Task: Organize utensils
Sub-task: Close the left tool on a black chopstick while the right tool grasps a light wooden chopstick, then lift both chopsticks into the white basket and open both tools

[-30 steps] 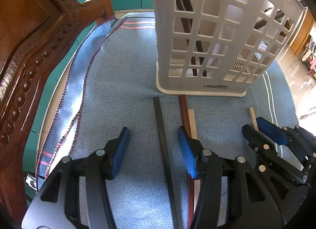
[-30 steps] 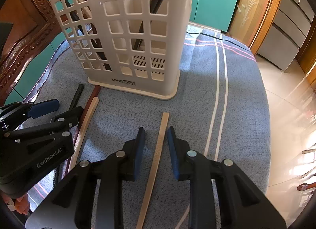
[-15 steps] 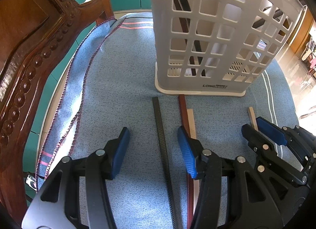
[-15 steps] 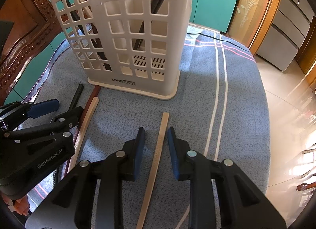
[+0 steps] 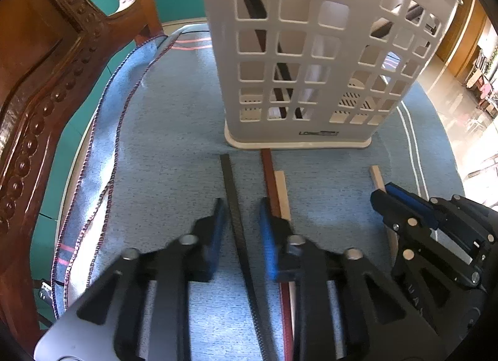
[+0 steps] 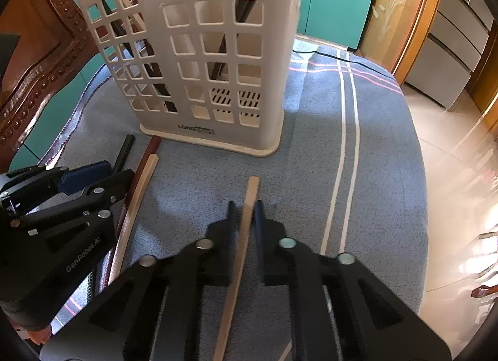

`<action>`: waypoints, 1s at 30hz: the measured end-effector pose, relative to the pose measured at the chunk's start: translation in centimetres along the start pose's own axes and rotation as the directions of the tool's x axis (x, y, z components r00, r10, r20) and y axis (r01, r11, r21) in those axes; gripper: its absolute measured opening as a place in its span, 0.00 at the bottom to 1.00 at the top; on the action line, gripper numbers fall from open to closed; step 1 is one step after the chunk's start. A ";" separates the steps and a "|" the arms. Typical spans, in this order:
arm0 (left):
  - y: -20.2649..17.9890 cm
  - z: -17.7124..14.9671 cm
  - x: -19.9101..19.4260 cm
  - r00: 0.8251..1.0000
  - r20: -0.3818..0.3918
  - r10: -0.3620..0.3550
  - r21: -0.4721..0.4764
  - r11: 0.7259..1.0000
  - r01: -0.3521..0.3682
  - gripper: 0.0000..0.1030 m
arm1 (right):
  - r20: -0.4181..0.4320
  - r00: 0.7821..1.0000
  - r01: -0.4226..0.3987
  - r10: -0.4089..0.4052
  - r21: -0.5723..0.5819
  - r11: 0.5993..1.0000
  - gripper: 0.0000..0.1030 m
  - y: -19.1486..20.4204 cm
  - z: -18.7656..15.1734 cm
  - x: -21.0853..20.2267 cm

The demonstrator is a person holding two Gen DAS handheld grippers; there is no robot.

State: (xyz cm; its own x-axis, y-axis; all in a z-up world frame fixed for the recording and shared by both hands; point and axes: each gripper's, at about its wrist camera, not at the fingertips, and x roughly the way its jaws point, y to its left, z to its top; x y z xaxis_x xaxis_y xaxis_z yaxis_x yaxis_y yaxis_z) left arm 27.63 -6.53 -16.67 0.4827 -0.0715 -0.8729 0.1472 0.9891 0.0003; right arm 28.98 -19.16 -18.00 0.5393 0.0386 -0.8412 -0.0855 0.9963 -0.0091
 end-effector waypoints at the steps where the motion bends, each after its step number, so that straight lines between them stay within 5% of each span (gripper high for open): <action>1: -0.1 0.0 0.0 1.000 0.001 -0.003 0.001 1.000 0.003 0.09 | 0.000 1.000 -0.005 0.005 0.004 1.000 0.09 -0.1 0.0 0.0; 12: 0.7 0.6 -3.8 0.992 0.102 -0.076 -0.032 0.996 0.080 0.07 | 0.074 0.996 -0.045 0.043 0.024 0.999 0.06 -1.2 0.6 -3.3; 21: 2.2 0.2 -11.8 0.945 0.299 -0.132 -0.048 0.987 0.153 0.07 | 0.270 0.954 -0.161 0.129 0.101 0.982 0.06 -3.9 -0.8 -11.6; 24: 3.8 0.9 -14.7 0.919 0.356 -0.168 -0.063 0.977 0.203 0.07 | 0.322 0.935 -0.196 0.147 0.125 0.973 0.06 -4.9 -1.2 -14.2; 30: 6.8 1.9 -22.4 0.825 0.546 -0.149 -0.098 0.966 0.239 0.07 | 0.483 0.858 -0.259 0.178 0.107 0.960 0.06 -5.4 0.3 -21.5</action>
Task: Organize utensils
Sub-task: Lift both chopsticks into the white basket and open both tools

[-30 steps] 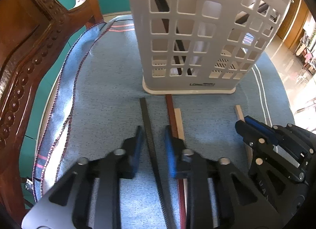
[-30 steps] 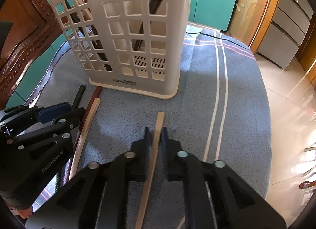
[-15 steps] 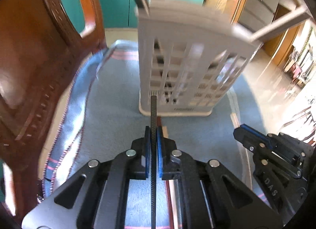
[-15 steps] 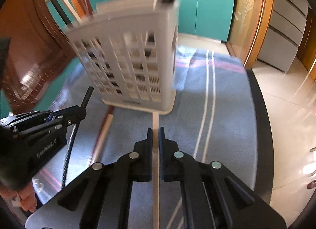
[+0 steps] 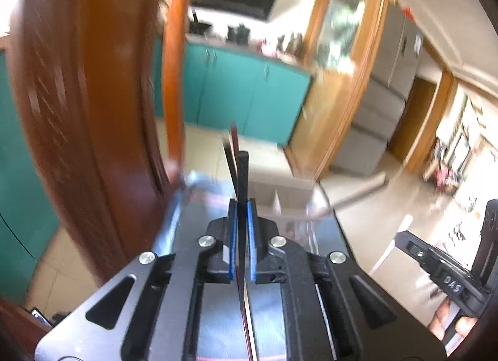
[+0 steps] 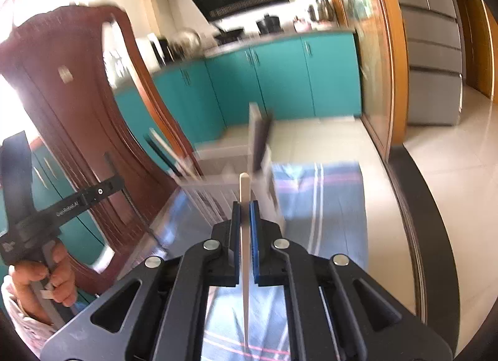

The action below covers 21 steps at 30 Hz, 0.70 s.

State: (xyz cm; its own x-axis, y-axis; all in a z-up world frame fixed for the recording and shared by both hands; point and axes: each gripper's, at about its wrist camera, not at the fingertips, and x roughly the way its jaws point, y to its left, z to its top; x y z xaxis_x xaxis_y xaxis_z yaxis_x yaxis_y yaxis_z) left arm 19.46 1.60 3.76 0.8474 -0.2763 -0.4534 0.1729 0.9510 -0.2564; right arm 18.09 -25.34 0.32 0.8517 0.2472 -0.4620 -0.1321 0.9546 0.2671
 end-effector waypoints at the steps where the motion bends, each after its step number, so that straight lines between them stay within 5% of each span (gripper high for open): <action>1: 0.2 0.9 -0.9 0.999 0.038 -0.002 -0.010 1.000 0.002 0.07 | 0.023 1.000 -0.008 0.008 -0.008 1.000 0.06 0.7 0.7 -0.6; 5: 0.6 4.0 -3.4 0.985 0.171 -0.029 -0.056 0.998 0.039 0.07 | 0.138 0.990 -0.029 0.035 -0.044 0.999 0.06 2.2 4.8 -2.9; 8: 1.8 6.7 -5.0 0.957 0.273 -0.094 -0.160 0.977 0.141 0.07 | 0.227 0.972 -0.056 0.066 -0.047 0.997 0.06 2.9 8.1 -4.0; 12: 1.8 7.7 -3.3 0.932 0.360 -0.037 -0.208 0.971 0.118 0.07 | 0.324 0.946 -0.008 0.023 -0.048 0.999 0.06 3.7 11.4 -4.1; 16: 1.0 6.4 1.1 0.959 0.282 -0.029 -0.217 0.972 0.094 0.07 | 0.383 0.922 0.074 -0.053 -0.041 0.996 0.06 3.4 12.5 -1.6; 21: 0.6 5.7 5.0 0.973 0.227 0.051 -0.166 0.986 -0.013 0.07 | 0.373 0.925 0.062 -0.067 0.025 0.998 0.06 2.0 13.6 1.3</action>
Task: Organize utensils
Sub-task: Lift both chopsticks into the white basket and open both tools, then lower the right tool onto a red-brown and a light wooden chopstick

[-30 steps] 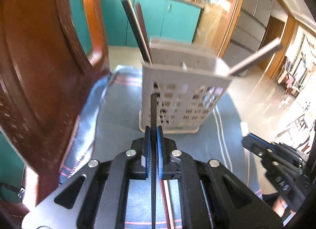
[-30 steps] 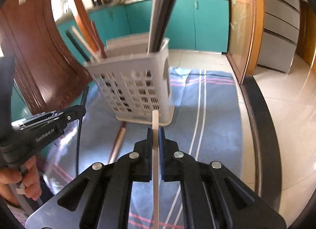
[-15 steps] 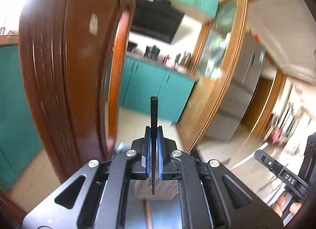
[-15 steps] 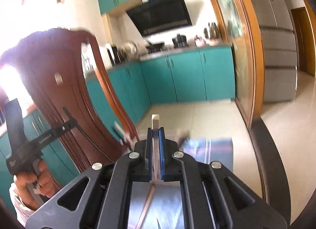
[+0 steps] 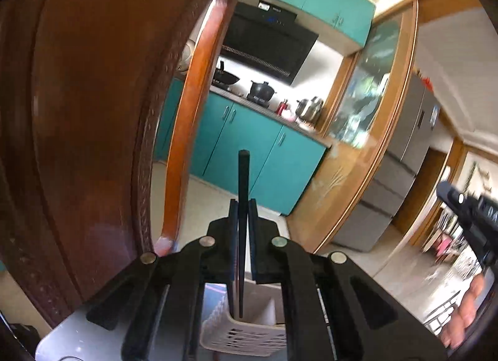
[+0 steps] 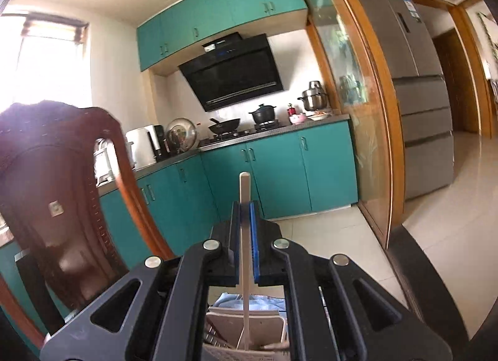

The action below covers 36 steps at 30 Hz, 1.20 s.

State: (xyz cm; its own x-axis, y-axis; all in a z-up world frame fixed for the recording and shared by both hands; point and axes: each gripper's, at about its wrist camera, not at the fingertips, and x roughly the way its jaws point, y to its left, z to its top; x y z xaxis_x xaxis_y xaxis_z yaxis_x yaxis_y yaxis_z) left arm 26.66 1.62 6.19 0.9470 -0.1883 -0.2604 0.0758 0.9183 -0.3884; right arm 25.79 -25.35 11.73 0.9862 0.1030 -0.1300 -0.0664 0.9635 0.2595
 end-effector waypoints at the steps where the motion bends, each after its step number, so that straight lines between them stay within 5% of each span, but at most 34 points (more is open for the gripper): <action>1: 0.0 -0.2 0.3 1.000 -0.008 0.001 0.004 1.000 -0.001 0.07 | -0.008 1.000 0.009 -0.009 -0.005 1.000 0.06 -0.1 -0.4 0.6; 10: 0.1 -1.5 2.5 0.995 -0.099 0.008 0.041 0.999 -0.004 0.07 | -0.173 0.984 0.038 -0.047 -0.059 0.998 0.06 -0.5 -6.8 4.0; 15: -0.2 -1.8 1.4 0.997 -0.079 0.013 0.091 0.996 -0.006 0.14 | -0.161 0.986 0.030 -0.039 -0.058 0.998 0.25 -0.9 -7.4 2.6; 20: 0.4 -2.3 -0.9 0.999 -0.039 0.006 0.111 0.994 -0.001 0.28 | -0.071 0.995 -0.079 0.074 -0.077 0.994 0.25 -1.1 -7.7 -3.8; 23: 1.9 -3.3 -2.2 0.999 -0.050 0.002 0.063 0.998 0.001 0.34 | -0.152 0.973 -0.194 0.173 -0.139 0.971 0.25 -0.1 -10.6 -5.8; 25: 2.7 -4.5 -2.2 0.995 -0.096 0.013 0.040 0.999 -0.009 0.36 | -0.270 0.940 -0.257 0.206 -0.169 0.951 0.27 0.6 -14.4 -5.5; 27: 3.0 -5.7 -1.6 0.988 -0.151 0.032 0.037 0.999 -0.027 0.36 | -0.435 0.888 -0.259 0.153 -0.198 0.945 0.27 0.9 -19.8 -3.3; 31: 3.0 -6.6 -1.1 0.981 -0.187 0.051 0.038 0.998 -0.044 0.37 | -0.698 0.712 -0.224 0.077 -0.122 0.967 0.27 0.2 -27.0 1.0; 32: 3.0 -6.5 -1.2 0.982 -0.184 0.047 0.036 0.998 -0.042 0.39 | -0.723 0.688 -0.219 0.057 -0.132 0.967 0.27 0.5 -28.0 1.6; 36: 3.1 -6.3 -1.6 0.984 -0.172 0.044 0.035 0.999 -0.038 0.42 | -0.761 0.648 -0.219 0.015 -0.167 0.961 0.32 2.2 -30.1 3.1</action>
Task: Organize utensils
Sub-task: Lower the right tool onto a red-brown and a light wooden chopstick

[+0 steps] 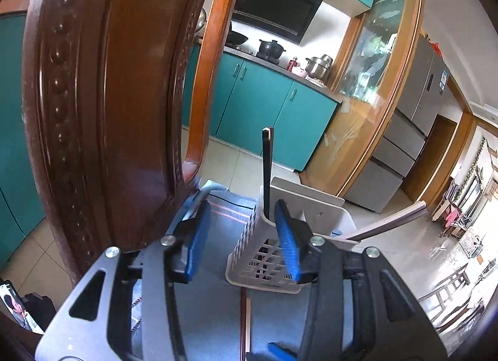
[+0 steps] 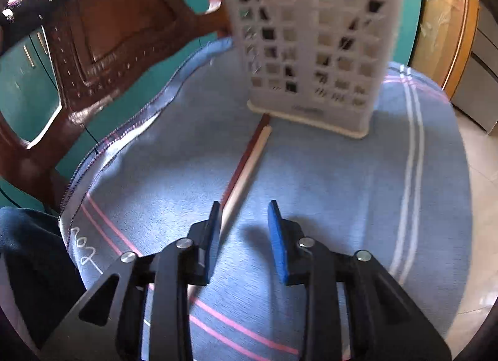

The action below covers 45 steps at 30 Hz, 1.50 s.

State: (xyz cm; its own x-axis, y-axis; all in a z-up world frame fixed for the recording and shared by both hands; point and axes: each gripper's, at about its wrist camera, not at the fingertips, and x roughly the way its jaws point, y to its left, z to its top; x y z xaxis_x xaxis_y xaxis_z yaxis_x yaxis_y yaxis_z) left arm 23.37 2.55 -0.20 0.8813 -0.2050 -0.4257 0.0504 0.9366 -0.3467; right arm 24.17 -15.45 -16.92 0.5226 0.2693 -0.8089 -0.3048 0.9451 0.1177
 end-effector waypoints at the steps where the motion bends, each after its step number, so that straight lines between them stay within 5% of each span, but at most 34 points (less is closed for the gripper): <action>1: 0.1 -0.1 -0.1 1.000 -0.002 0.002 0.002 1.000 -0.002 0.43 | -0.010 1.000 0.005 -0.005 -0.003 1.000 0.32 0.4 0.1 0.5; 8: 1.0 -0.3 -0.2 0.999 -0.018 0.032 -0.001 0.999 -0.032 0.43 | 0.006 0.998 0.067 -0.067 -0.006 0.998 0.33 1.9 0.9 2.0; 13: 0.9 -0.6 0.0 0.999 -0.031 0.034 0.000 0.999 -0.034 0.43 | -0.001 0.997 0.083 -0.083 0.014 0.996 0.15 1.3 1.3 2.3; 26: 0.3 -1.6 0.8 0.997 -0.065 0.030 0.013 0.999 -0.029 0.43 | 0.048 0.989 -0.146 0.141 0.128 0.981 0.12 -0.8 0.1 -0.2; 34: 0.4 -1.6 1.0 0.997 -0.075 0.033 0.014 0.999 -0.032 0.45 | 0.052 0.996 -0.080 0.072 0.169 0.982 0.15 -1.8 0.0 -0.5; 42: 1.1 -1.5 1.0 0.995 -0.089 0.040 -0.007 0.999 -0.041 0.46 | 0.000 1.000 0.031 -0.031 0.085 0.996 0.15 -0.5 -0.1 1.2; 45: 1.1 -1.6 1.0 0.995 -0.093 0.043 -0.005 0.999 -0.043 0.47 | 0.015 1.000 -0.016 0.015 0.101 0.995 0.15 -0.6 -0.1 1.1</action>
State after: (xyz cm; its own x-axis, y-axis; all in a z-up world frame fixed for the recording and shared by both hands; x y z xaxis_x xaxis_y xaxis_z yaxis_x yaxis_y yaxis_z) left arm 23.60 2.96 -2.34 0.8353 -0.1903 -0.5158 0.0098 0.9432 -0.3321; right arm 24.86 -15.70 -17.90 0.5299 0.2857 -0.7985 -0.2311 0.9546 0.1882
